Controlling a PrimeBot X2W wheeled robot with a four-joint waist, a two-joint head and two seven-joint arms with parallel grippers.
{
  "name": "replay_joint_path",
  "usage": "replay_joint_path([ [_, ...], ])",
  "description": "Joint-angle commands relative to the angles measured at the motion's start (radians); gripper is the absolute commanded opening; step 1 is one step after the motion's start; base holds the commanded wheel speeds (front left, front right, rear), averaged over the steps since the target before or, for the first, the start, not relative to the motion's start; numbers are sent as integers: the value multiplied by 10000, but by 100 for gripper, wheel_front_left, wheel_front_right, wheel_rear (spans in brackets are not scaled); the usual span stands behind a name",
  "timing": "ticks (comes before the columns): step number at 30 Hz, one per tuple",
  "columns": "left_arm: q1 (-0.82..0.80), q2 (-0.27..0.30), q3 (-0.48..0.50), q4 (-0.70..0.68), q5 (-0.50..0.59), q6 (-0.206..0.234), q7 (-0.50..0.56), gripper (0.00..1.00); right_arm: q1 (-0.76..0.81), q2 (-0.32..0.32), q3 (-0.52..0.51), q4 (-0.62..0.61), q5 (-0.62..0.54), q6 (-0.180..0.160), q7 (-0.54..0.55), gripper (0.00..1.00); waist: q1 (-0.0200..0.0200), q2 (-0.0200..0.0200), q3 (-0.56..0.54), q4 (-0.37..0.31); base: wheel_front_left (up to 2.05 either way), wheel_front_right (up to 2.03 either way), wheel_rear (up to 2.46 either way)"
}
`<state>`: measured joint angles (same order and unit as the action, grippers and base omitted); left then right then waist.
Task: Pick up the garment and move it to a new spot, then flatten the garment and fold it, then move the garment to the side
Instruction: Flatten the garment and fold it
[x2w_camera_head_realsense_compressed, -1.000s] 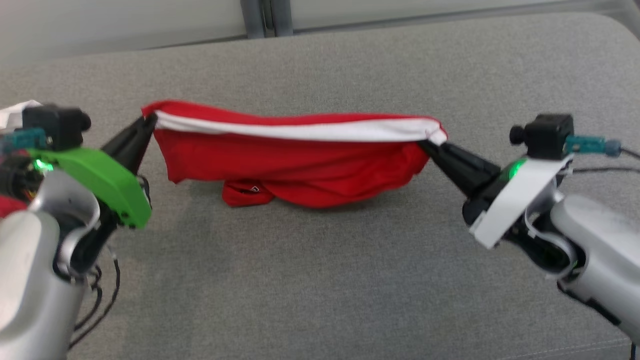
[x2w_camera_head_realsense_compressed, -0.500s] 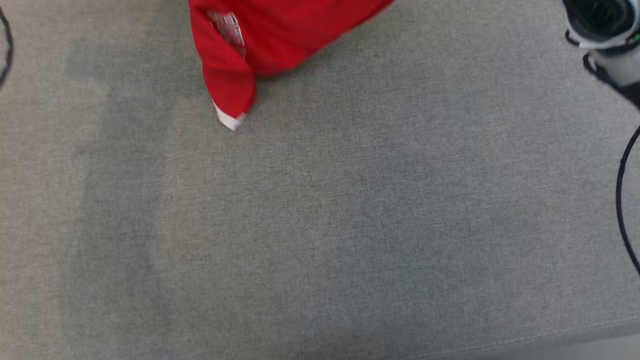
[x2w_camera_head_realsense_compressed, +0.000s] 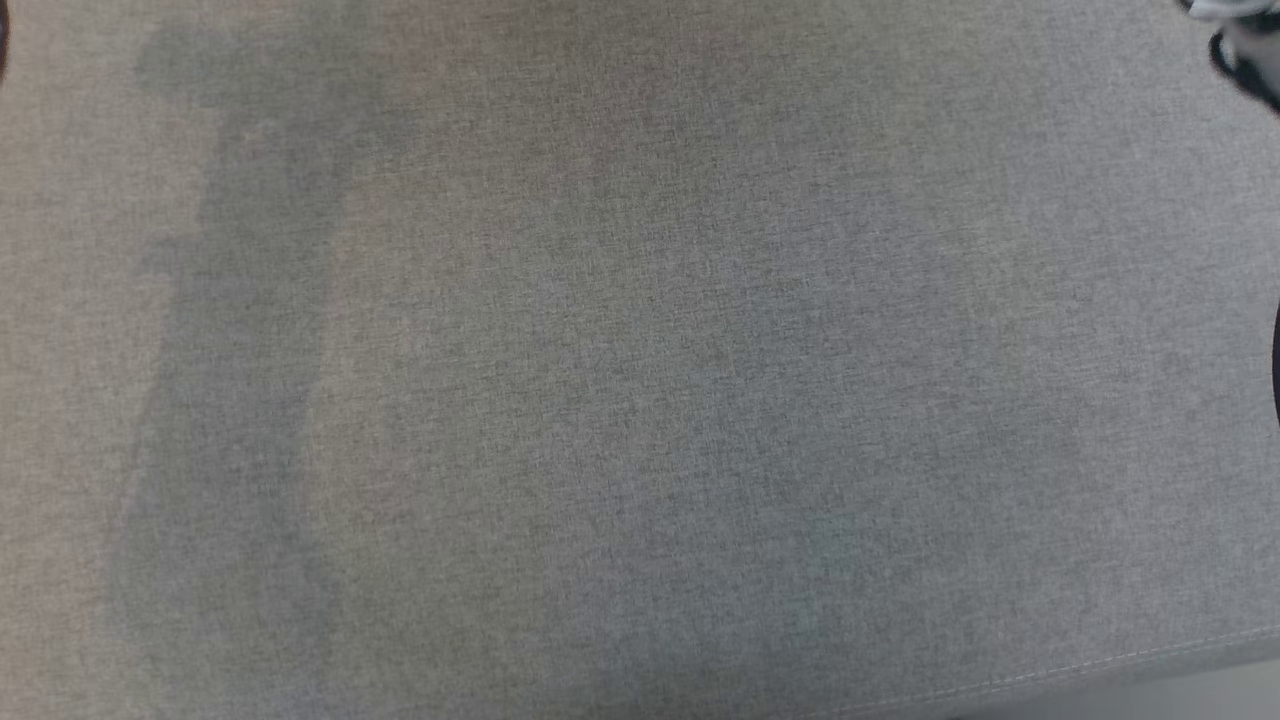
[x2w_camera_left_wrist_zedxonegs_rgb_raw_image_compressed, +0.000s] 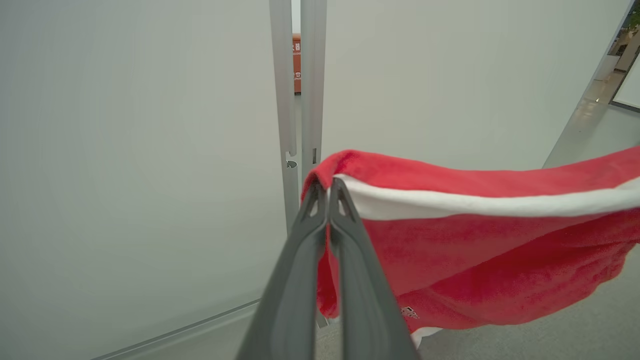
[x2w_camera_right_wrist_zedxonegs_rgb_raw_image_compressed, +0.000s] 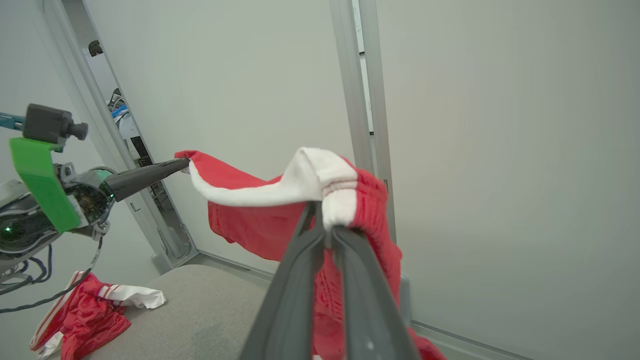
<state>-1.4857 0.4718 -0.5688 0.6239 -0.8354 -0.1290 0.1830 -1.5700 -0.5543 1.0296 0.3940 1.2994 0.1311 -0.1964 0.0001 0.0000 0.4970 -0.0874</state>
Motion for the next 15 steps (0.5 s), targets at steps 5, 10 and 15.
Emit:
replay_joint_path([
  [5,1900,921,-1406,-584,-734,-26,357,0,1635,-485,1526,-757,460,-7,-19,0,-1,0,-1046,167,0,0,0],
  [10,3965,2050,-2479,-1683,-1607,-26,1162,0,3268,-932,2354,-1809,800,-7,149,0,-1,0,-2138,220,0,0,0],
  [15,5841,3106,-3458,-2993,-1792,4,1877,0,4856,-1553,2513,-2832,934,-7,1594,0,-1,0,-3010,381,0,0,0],
])
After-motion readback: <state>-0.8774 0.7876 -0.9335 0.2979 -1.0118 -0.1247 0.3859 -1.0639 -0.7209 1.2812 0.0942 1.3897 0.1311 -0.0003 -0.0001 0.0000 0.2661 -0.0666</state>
